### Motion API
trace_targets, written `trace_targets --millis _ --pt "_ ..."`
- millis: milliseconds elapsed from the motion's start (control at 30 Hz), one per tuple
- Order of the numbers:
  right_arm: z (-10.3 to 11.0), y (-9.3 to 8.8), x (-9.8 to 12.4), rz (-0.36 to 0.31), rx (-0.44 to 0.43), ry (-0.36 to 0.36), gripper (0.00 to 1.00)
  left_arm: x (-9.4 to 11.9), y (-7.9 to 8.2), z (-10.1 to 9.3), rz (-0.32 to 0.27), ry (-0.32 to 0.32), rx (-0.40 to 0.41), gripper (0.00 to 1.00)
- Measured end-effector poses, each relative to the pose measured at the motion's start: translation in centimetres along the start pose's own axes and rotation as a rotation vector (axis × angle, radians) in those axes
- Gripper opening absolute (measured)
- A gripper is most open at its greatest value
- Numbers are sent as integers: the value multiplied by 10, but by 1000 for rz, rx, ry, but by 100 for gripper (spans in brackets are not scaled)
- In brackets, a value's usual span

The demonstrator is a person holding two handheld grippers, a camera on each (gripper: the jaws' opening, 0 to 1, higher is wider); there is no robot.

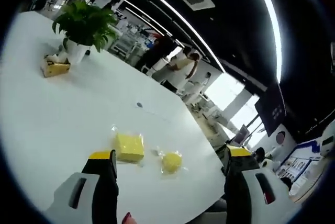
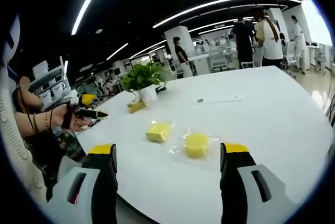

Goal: Compare the silicone blocks by pressing each to a similar depth, holding the contact briefly, and releasing to observe deformation and rebound differences across the visible hardness samples.

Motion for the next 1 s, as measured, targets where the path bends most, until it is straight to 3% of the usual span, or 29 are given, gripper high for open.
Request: trace_targets --millis 333,667,833,1000 --pt "-8 -9 -8 41 -23 -8 76 -48 14 39 29 27 94 86" --pt "-22 -20 -14 110 -29 -29 75 -95 13 76 79 52 126 87" --pt "-27 -23 -16 137 -29 -35 75 -118 15 97 70 61 182 86" --pt "-32 -28 -18 168 -27 -34 74 -138 23 112 75 76 159 86"
Point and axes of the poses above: the point that each gripper's makers call its tool centre point, and the gripper's own axes: x roughly backward along the fingers, z roughly to its left, y roughly out of its top, the point moved 1 cm from there along x, roughly backward along the fingers, and after that the axes turned 15 degrees about x, right-handed, at the moved point
